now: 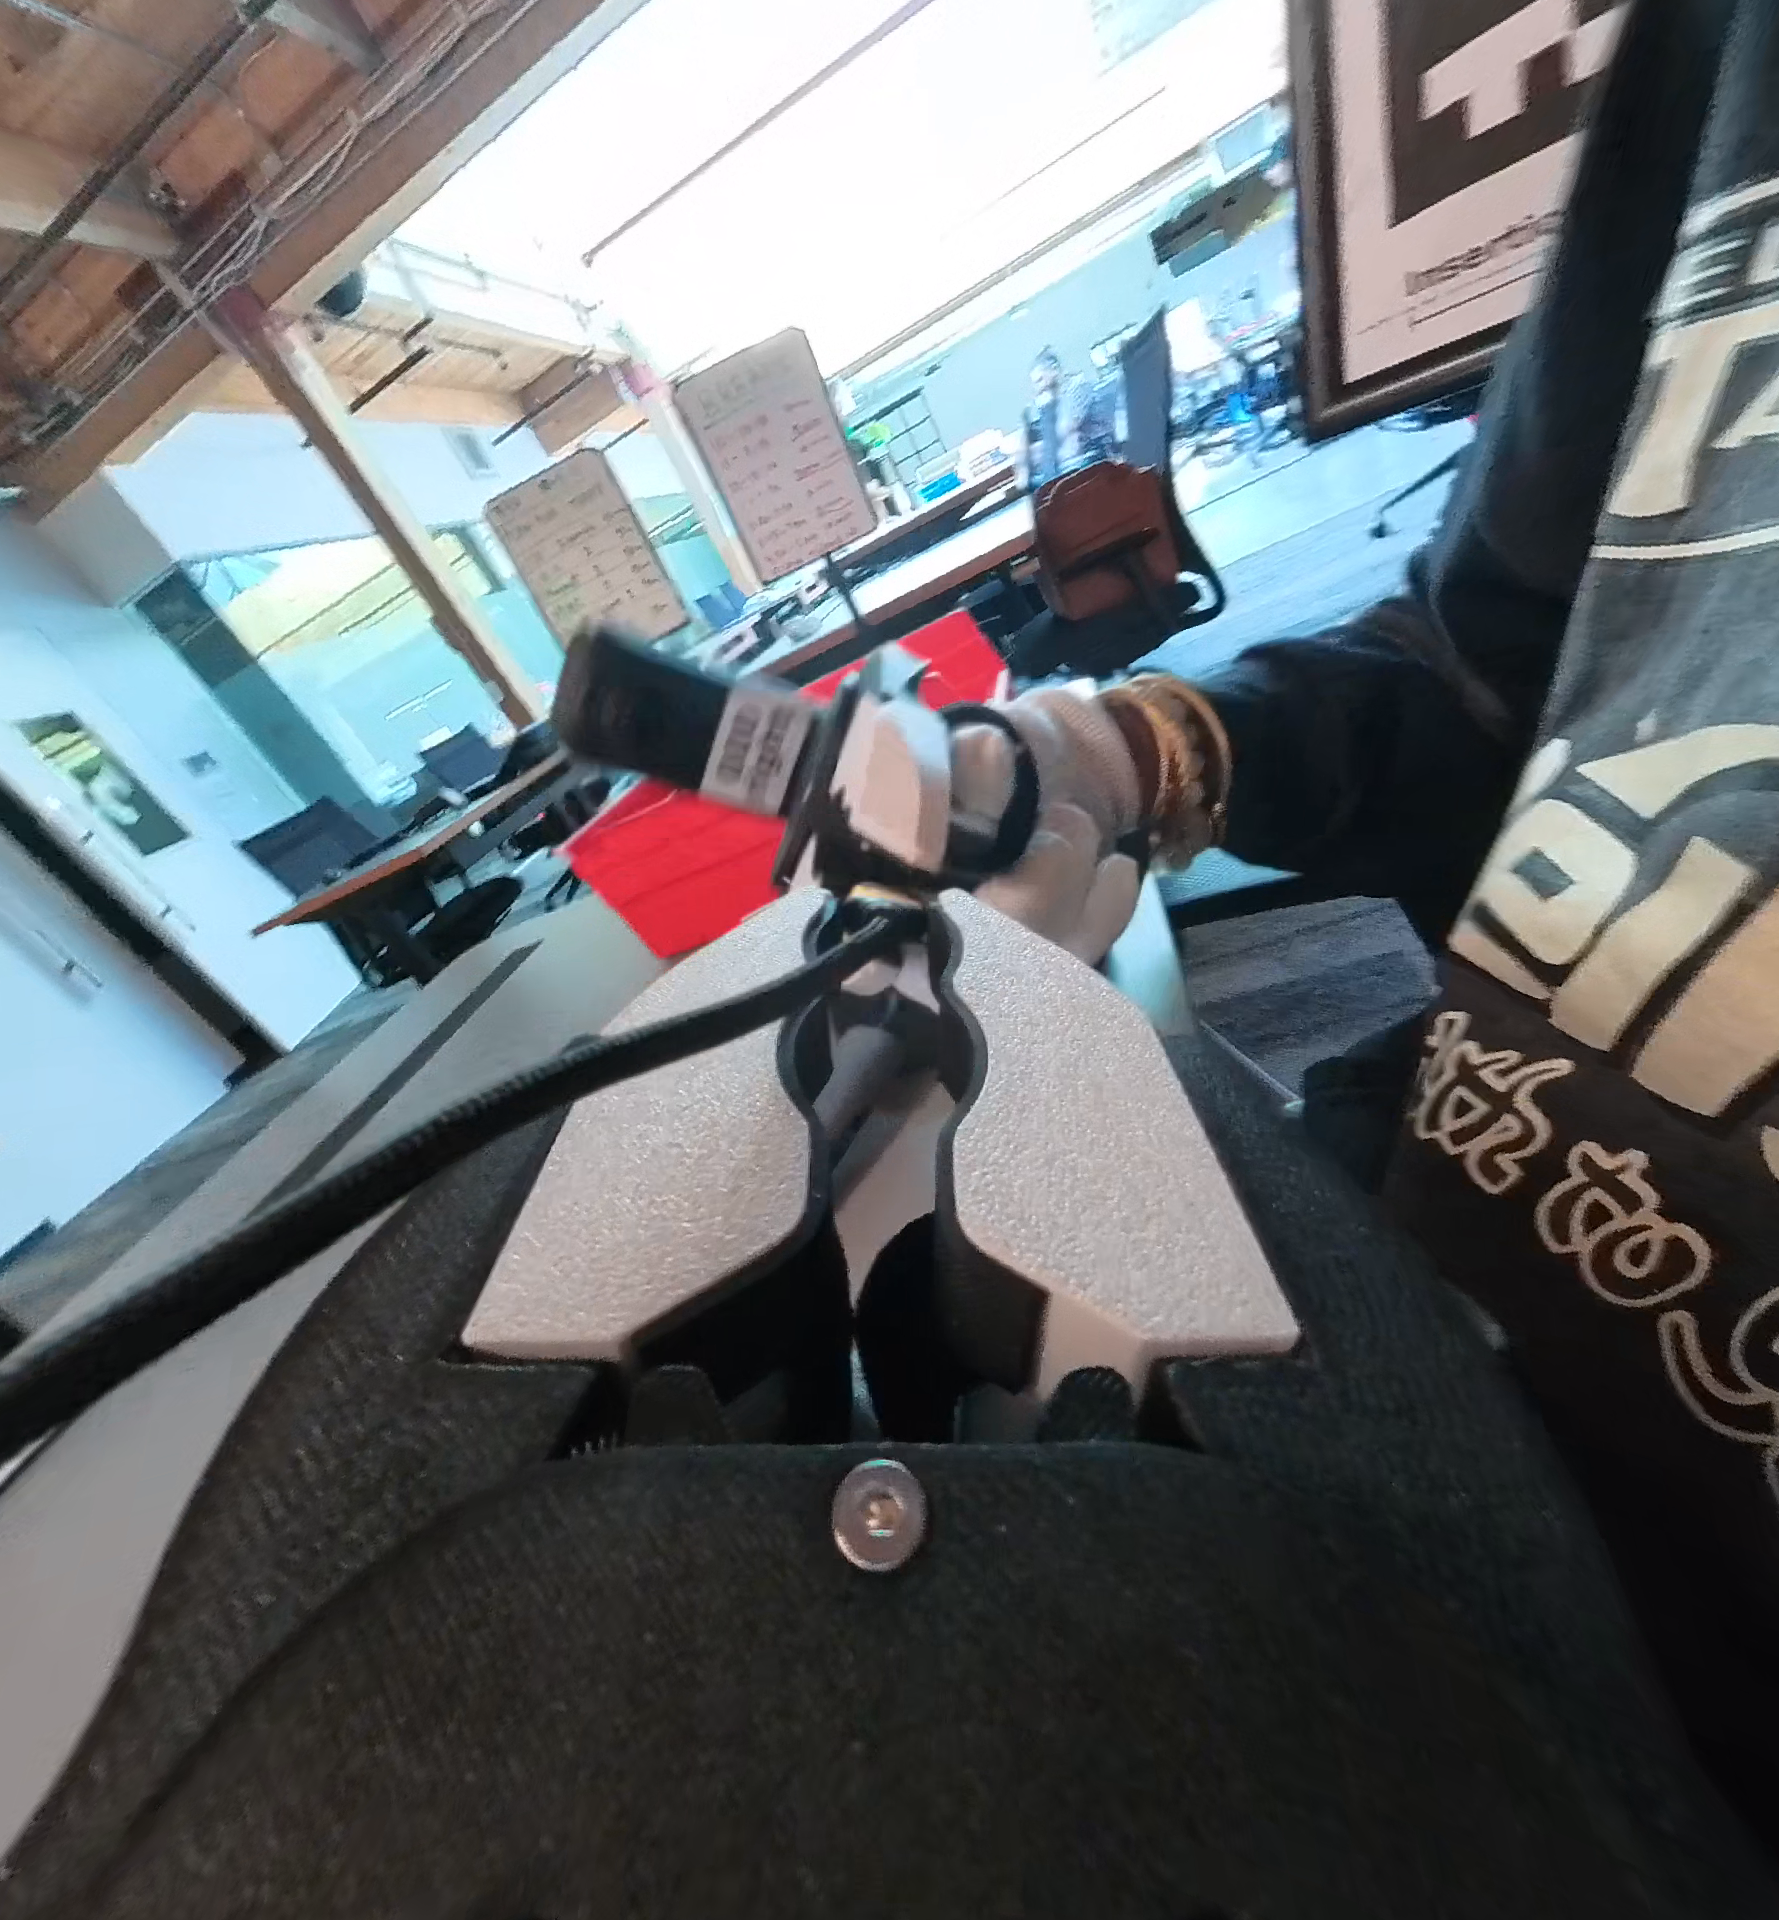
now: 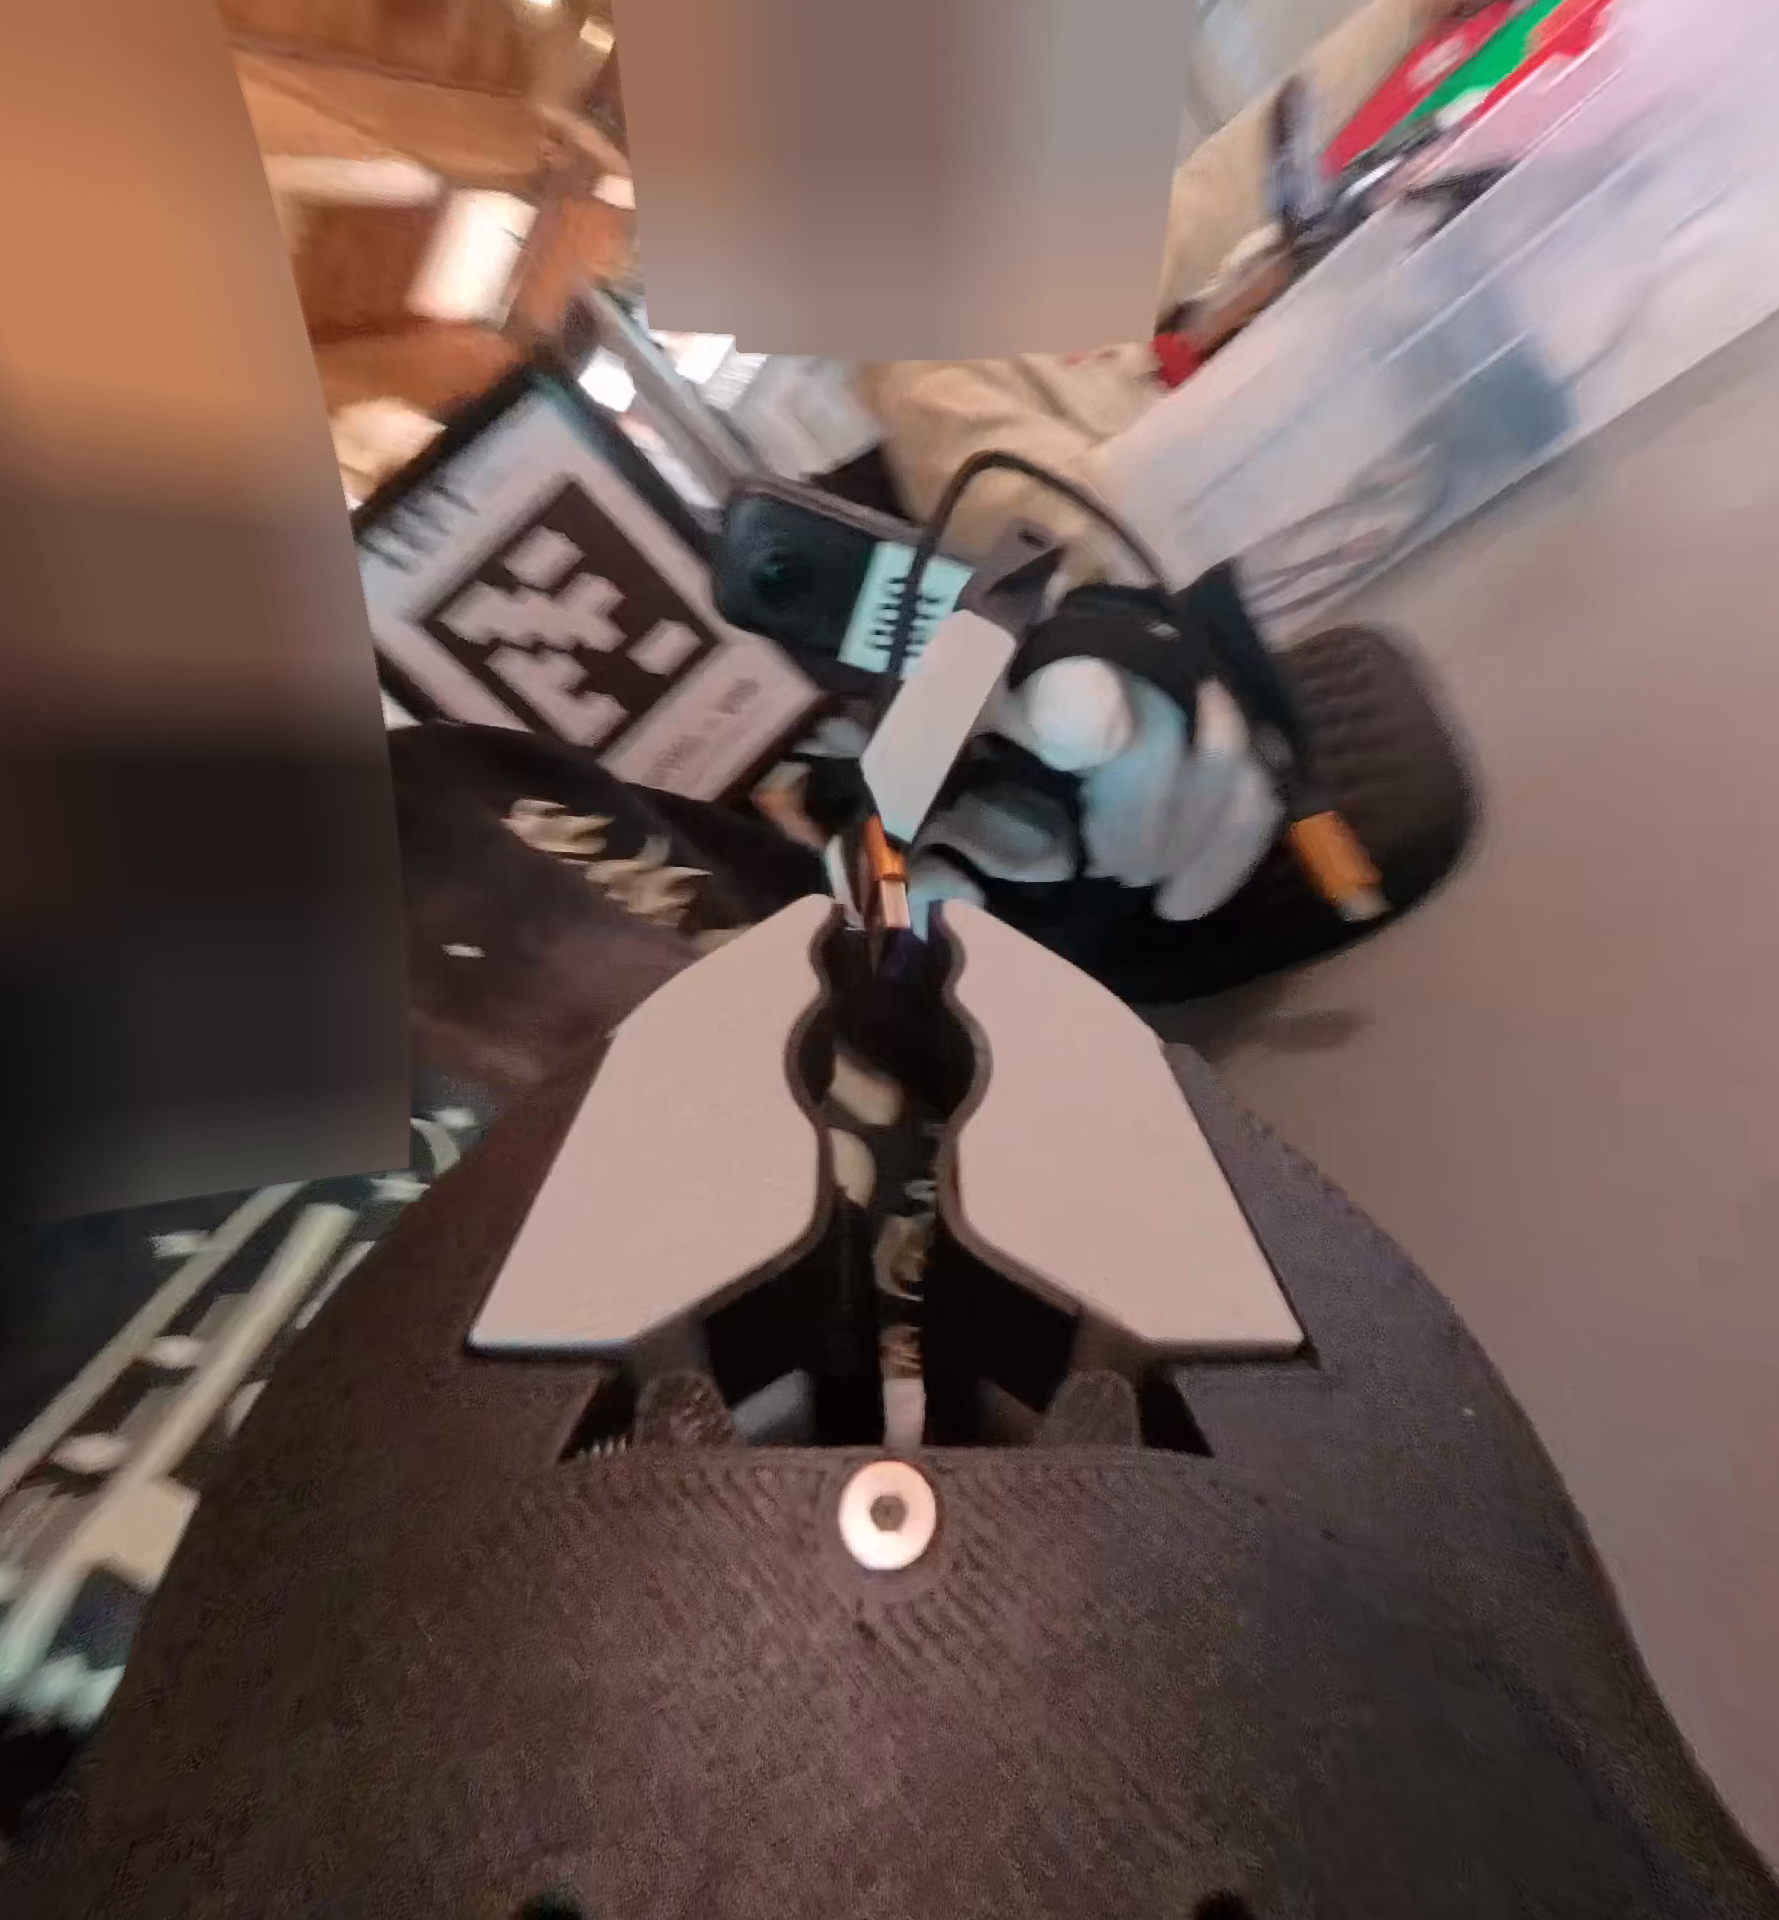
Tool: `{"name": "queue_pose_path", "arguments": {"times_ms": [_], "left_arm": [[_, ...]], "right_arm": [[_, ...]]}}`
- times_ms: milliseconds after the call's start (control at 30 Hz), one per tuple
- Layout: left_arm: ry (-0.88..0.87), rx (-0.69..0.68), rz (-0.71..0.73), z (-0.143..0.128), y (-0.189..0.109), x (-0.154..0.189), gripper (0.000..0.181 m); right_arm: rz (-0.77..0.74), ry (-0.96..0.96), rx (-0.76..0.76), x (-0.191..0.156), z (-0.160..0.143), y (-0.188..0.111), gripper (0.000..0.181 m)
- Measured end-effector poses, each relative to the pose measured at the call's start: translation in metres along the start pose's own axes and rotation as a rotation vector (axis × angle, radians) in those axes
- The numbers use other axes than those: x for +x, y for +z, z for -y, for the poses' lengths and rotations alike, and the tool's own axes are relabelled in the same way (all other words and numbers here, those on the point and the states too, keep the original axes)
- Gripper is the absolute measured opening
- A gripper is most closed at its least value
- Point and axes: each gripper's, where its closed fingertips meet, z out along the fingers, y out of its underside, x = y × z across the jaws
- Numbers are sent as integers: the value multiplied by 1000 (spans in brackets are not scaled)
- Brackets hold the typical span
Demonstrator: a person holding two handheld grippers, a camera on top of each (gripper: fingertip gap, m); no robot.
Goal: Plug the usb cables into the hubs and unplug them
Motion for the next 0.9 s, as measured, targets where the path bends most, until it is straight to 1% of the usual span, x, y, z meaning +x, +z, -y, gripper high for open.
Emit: {"name": "queue_pose_path", "arguments": {"times_ms": [67,133,167,200,233,267,300,400,467,500,600,633,700,733,800,833,900], "left_arm": [[-45,-43,69,-8,-2,-13,15],[-112,-84,110,-16,-4,-22,15],[-142,-100,117,-19,-4,-24,15],[-160,-109,125,-20,-4,-26,15],[-170,-113,132,-21,-4,-27,15],[-179,-115,140,-22,-5,-29,15],[-188,-118,147,-23,-5,-30,15],[-202,-130,160,-25,-5,-32,15],[-205,-144,164,-27,-5,-33,15],[-207,-153,171,-29,-4,-33,15],[-217,-185,193,-34,-4,-36,15],[-216,-196,206,-35,-4,-37,15],[-213,-221,241,-39,-4,-41,15],[-212,-231,273,-40,-4,-45,15],[-205,-259,360,-43,-7,-54,15],[-193,-277,412,-45,-8,-59,15],[-162,-313,504,-48,-11,-67,15]], "right_arm": [[-263,-199,-64,21,5,-21,36],[-585,-428,-177,48,11,-57,60],[-729,-542,-240,59,12,-76,76],[-841,-628,-309,68,11,-94,87],[-910,-664,-374,75,7,-107,89],[-939,-639,-425,82,1,-115,87],[-935,-580,-460,87,-8,-117,82],[-890,-443,-461,102,-21,-111,64],[-933,-391,-529,112,-30,-115,56],[-961,-391,-555,116,-31,-116,50],[-1000,-422,-643,123,-39,-115,42],[-997,-430,-640,123,-39,-113,35],[-1005,-431,-636,124,-38,-111,34],[-1009,-430,-619,125,-36,-110,34],[-1036,-443,-525,124,-24,-109,34],[-1032,-454,-443,119,-13,-105,34],[-966,-446,-210,105,12,-92,33]]}}
